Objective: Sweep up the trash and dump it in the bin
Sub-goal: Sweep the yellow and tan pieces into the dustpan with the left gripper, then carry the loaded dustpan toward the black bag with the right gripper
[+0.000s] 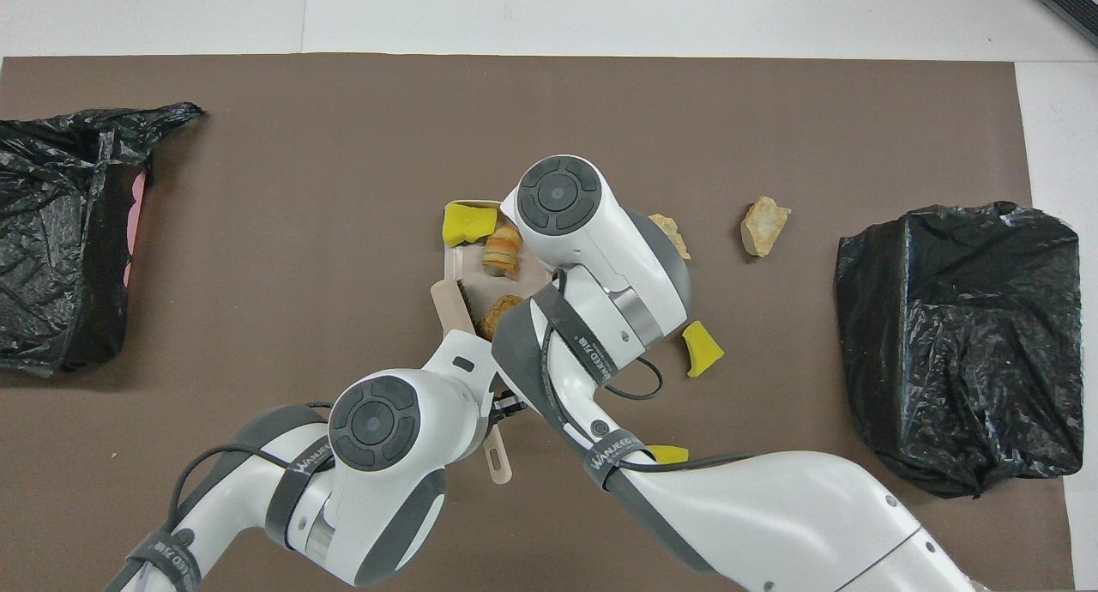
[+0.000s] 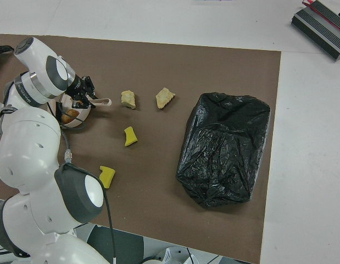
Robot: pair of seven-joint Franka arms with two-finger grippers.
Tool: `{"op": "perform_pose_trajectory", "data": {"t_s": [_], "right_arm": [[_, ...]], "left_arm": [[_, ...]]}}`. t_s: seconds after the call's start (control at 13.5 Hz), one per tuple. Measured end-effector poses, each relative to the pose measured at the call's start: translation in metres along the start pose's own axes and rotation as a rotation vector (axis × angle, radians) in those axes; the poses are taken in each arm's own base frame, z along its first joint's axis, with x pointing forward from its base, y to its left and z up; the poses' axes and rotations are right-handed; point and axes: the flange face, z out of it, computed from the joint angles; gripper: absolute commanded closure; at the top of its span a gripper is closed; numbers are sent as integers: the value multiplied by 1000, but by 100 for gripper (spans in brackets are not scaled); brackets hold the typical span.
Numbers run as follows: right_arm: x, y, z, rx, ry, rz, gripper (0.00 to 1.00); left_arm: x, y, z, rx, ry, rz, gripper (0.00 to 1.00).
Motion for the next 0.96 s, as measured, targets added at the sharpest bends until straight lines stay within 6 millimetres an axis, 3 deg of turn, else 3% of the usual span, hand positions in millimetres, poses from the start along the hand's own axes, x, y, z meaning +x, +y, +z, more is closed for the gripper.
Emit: {"op": "perform_pose_trajectory", "data": {"t_s": [0.3, 0.44, 0.59, 0.96], "right_arm": [[-1, 1, 0, 2, 6, 5, 100], [-4, 4, 0, -1, 13, 13, 100], [-14, 10, -2, -9, 19, 30, 100], [-75, 36, -35, -38, 58, 107, 100]], "left_arm": [[49, -47, -8, 43, -53, 56, 100], [59, -66, -13, 79, -97, 137, 100], [47, -63, -16, 113, -112, 195, 100], [-24, -29, -7, 143, -110, 248, 100]]}}
